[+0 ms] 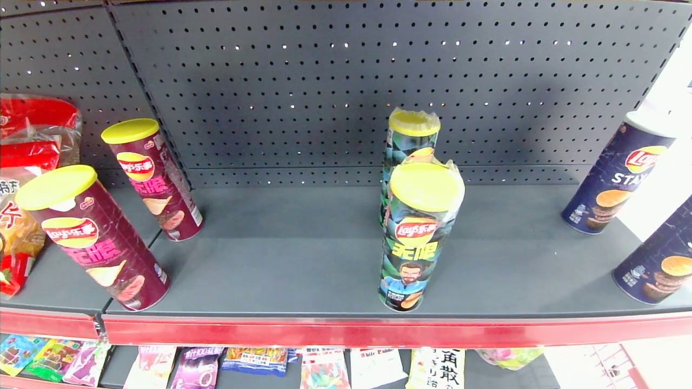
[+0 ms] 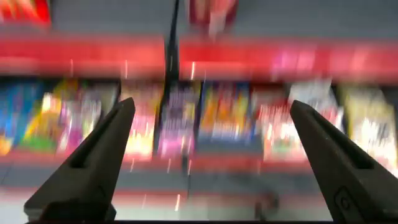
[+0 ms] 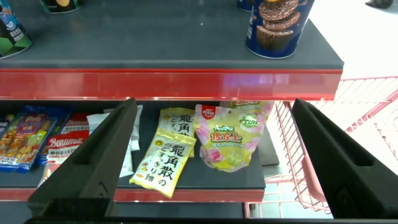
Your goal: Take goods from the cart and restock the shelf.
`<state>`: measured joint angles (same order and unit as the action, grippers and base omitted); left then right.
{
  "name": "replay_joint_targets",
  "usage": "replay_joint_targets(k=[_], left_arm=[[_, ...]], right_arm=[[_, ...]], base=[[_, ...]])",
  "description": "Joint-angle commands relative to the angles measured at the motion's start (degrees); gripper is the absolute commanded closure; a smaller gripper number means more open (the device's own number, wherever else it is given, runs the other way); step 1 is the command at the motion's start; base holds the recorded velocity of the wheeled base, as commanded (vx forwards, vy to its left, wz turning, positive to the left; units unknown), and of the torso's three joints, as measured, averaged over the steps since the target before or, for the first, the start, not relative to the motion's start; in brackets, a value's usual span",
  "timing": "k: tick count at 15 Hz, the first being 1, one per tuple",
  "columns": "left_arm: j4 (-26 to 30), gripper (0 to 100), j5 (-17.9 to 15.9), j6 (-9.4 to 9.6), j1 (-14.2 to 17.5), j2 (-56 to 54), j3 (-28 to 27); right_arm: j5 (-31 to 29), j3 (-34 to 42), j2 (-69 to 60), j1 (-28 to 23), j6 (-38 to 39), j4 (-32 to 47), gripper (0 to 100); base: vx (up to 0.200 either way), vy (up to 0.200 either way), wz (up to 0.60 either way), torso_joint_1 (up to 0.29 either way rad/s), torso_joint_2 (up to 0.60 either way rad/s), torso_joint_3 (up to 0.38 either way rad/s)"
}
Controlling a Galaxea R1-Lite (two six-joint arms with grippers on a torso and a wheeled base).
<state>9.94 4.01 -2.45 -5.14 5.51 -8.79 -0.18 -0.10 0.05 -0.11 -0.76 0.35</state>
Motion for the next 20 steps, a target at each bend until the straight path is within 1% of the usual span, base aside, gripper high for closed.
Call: replay_joint_targets(k=[1,2,4,5,6,7,8,12,13,14,15,20], left_arm=[[-10.5,0,-3.6,-0.19,0.1,-0.3,8.8],[-9.8,0,-2.9,-0.1,0.1,-0.3,8.6],[-10.0,0,-2.9,0.08,0.1,-0.3,8.6],[-10.0,0,-3.0,0.6,0.1,-0.3,8.6],[-10.0,0,-3.1,2.27,0.1,-0.3,8.7],[-10.0,0,-3.6,2.36,0.1,-0.3,8.7],[-10.0,0,-5.0,2.27,0.1,-0.3,8.7],[-9.9,0,-5.2,2.19,0.1,-0.3,8.7],[-9.9,0,-4.7,1.92,0.1,-0.3,8.7],[-10.0,0,-3.3,1.92,0.1,-0.3,8.7],[-10.0,0,-2.9,2.01,0.1,-0.3,8.7],[-10.0,0,-3.0,2.19,0.1,-0.3,8.7]], right_arm=[[0.0,0.0,0.0,0.0,0.0,0.0,0],[0.0,0.0,0.0,0.0,0.0,0.0,0],[0.0,0.0,0.0,0.0,0.0,0.0,0],[0.0,0.0,0.0,0.0,0.0,0.0,0],[0.0,0.0,0.0,0.0,0.1,0.0,0],[0.0,0.0,0.0,0.0,0.1,0.0,0],[0.0,0.0,0.0,0.0,0.1,0.0,0],[0.0,0.0,0.0,0.0,0.1,0.0,0],[0.0,0.0,0.0,0.0,0.2,0.0,0],[-0.1,0.0,0.0,0.0,0.4,0.0,0],[-0.1,0.0,0.0,0.0,0.4,0.0,0],[0.0,0.0,0.0,0.0,0.5,0.0,0]], base=[[0.0,0.0,0.0,0.0,0.0,0.0],[0.0,0.0,0.0,0.0,0.0,0.0],[0.0,0.0,0.0,0.0,0.0,0.0],[0.0,0.0,0.0,0.0,0.0,0.0],[0.0,0.0,0.0,0.0,0.0,0.0],[0.0,0.0,0.0,0.0,0.0,0.0],[0.0,0.0,0.0,0.0,0.0,0.0],[0.0,0.0,0.0,0.0,0.0,0.0],[0.0,0.0,0.0,0.0,0.0,0.0],[0.0,0.0,0.0,0.0,0.0,0.0],[0.0,0.0,0.0,0.0,0.0,0.0],[0.0,0.0,0.0,0.0,0.0,0.0]])
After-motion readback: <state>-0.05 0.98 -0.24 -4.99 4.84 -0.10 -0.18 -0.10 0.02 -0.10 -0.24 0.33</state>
